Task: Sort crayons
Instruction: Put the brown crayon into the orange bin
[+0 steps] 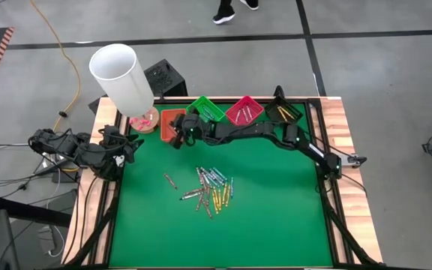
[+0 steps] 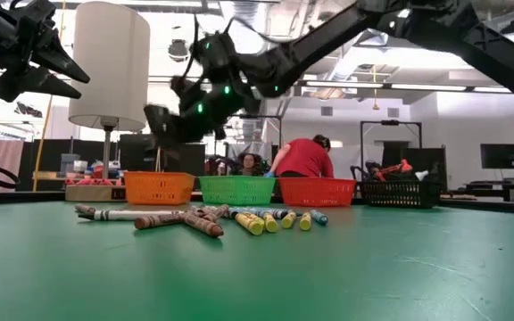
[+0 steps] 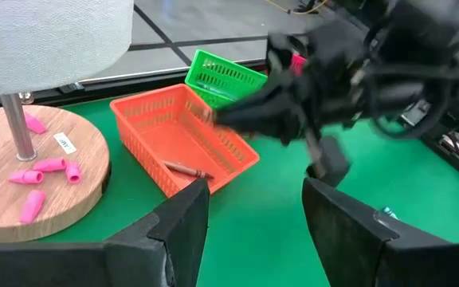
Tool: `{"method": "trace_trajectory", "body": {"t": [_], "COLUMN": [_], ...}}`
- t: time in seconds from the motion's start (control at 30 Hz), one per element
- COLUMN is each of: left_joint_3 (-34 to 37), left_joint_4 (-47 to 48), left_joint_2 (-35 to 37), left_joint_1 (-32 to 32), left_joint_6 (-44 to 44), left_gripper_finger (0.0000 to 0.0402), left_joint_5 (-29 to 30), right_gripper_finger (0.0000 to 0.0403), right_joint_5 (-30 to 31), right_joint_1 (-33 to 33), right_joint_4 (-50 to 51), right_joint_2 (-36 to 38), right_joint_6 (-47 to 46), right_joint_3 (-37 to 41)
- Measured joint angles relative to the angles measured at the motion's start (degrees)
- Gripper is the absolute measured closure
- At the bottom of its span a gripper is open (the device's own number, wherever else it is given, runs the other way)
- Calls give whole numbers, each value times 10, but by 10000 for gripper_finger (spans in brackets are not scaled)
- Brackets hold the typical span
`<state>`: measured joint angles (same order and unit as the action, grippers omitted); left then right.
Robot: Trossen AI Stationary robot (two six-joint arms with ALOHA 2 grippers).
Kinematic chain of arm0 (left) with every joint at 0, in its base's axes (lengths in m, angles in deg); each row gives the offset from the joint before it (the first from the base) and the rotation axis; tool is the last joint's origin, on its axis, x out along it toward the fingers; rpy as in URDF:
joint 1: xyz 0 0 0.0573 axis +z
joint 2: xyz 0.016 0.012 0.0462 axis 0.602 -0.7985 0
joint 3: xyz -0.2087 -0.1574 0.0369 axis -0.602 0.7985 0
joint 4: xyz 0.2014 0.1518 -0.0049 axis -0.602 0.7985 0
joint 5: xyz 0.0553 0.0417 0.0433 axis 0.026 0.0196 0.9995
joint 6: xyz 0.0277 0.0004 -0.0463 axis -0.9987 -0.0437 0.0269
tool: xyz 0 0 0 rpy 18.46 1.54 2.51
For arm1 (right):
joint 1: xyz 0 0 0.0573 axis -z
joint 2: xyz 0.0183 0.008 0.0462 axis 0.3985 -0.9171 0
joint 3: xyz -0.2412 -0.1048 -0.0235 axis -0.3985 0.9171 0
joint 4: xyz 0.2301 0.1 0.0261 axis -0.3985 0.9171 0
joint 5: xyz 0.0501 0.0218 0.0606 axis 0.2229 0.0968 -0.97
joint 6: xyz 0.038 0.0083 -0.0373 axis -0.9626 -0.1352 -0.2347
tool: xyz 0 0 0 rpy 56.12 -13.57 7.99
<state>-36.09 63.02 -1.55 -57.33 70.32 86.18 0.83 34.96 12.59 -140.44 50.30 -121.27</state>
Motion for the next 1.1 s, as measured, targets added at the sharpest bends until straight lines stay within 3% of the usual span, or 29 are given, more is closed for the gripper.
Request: {"method": "trace_trajectory", "body": {"t": [0.67, 0.83, 1.1], "left_joint_3": [0, 0, 0], "left_joint_4": [0, 0, 0], "left_joint_2": [0, 0, 0], "left_joint_1": [0, 0, 0], "left_joint_6": [0, 0, 0], "left_gripper_finger": [210, 210, 210], "left_joint_5": [-3, -3, -3], "right_gripper_finger": [315, 315, 315], "right_joint_5": [-22, -58, -44], "right_joint_1": [2, -34, -125], "right_joint_4": [-10, -5, 37], "right_joint_2": [-20, -1, -7], "right_joint_6": [-10, -13, -5], "right_joint_3": [-1, -2, -2]}}
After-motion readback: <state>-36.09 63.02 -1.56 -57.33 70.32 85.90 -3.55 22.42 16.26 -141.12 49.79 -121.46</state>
